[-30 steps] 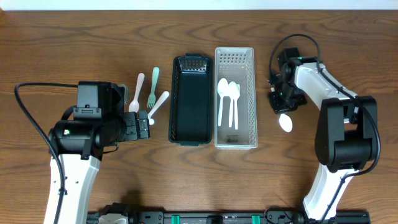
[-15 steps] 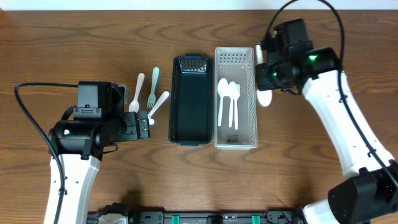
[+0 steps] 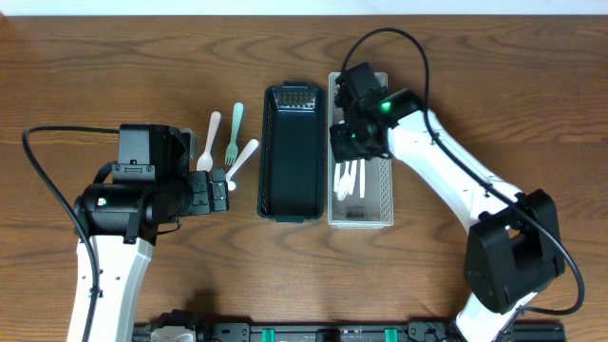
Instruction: Pack container
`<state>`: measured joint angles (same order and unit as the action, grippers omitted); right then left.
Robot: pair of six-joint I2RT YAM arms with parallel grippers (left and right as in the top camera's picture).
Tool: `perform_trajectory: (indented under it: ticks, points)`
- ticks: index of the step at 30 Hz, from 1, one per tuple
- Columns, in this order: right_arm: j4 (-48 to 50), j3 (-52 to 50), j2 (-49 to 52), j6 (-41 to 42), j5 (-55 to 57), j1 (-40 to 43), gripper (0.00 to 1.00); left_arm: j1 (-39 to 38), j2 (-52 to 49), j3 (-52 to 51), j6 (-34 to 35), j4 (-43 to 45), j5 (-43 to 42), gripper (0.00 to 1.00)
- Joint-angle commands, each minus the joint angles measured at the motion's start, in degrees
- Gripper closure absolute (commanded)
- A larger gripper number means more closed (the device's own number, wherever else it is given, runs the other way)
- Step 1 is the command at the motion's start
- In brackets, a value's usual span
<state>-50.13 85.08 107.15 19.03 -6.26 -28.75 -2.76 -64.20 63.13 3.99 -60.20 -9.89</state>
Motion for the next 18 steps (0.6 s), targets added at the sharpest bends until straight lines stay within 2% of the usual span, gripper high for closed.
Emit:
perform_trajectory:
  ticks: [1,6,13,18]
  points:
    - [0.15,0.98,-1.70,0.13,4.00,1.11,0.48,0.24,-0.20,0.85,-0.96,-0.20,0.70,0.02]
    - [-0.22,1.40,-5.40,-0.90,11.54,5.90,0.31,0.24,-0.20,0.85,-0.96,-0.20,0.70,0.02]
    - [-1.95,1.36,-6.56,-0.83,11.80,18.34,0.26,0.24,-0.20,0.85,-0.96,-0.20,0.72,0.02]
    - [-2.58,1.36,-6.54,-0.83,10.29,25.24,0.16,0.24,-0.20,0.85,-0.96,-0.20,0.72,0.02]
